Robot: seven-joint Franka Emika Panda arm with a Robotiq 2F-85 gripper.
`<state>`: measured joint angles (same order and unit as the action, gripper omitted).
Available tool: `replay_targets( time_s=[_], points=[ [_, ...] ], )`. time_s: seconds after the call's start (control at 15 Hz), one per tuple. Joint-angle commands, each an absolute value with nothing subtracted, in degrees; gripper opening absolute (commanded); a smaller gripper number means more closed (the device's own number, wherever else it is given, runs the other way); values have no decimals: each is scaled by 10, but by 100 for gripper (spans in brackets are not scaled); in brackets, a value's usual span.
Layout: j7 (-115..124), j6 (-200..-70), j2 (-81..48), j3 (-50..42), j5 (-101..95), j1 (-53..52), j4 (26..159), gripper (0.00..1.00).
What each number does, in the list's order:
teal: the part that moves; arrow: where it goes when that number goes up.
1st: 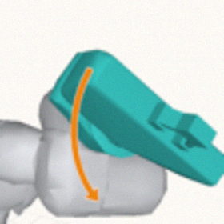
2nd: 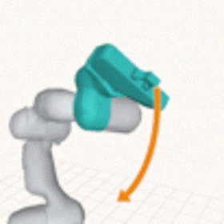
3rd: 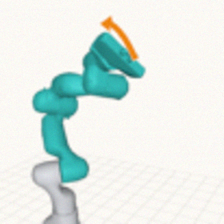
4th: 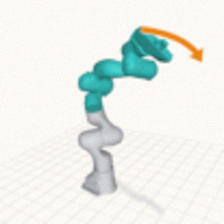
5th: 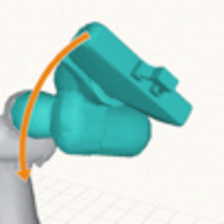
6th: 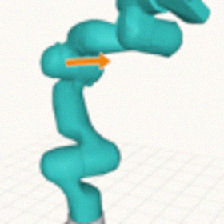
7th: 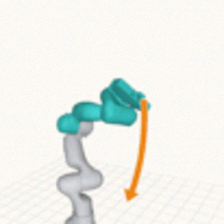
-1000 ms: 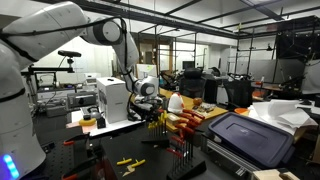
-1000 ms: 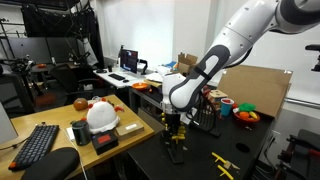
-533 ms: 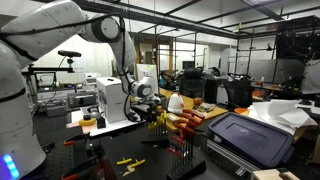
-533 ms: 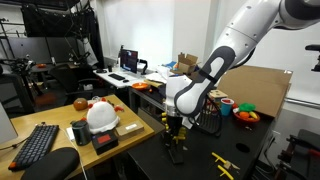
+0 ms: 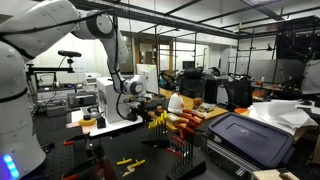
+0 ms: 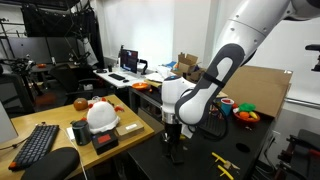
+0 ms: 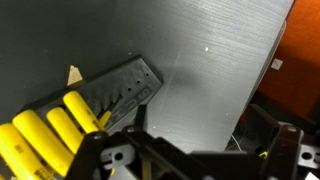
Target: Detach the smallest yellow object from the stand and put it on the table
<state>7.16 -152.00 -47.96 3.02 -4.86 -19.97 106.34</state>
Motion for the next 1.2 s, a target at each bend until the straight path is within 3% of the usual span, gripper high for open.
replay_targets(
  time_s=[0.0,1.13],
  points=[
    [108,-1511,-452,11,-61,-220,1092,100],
    [173,-1533,-446,-30,-64,-221,1095,100]
  ],
)
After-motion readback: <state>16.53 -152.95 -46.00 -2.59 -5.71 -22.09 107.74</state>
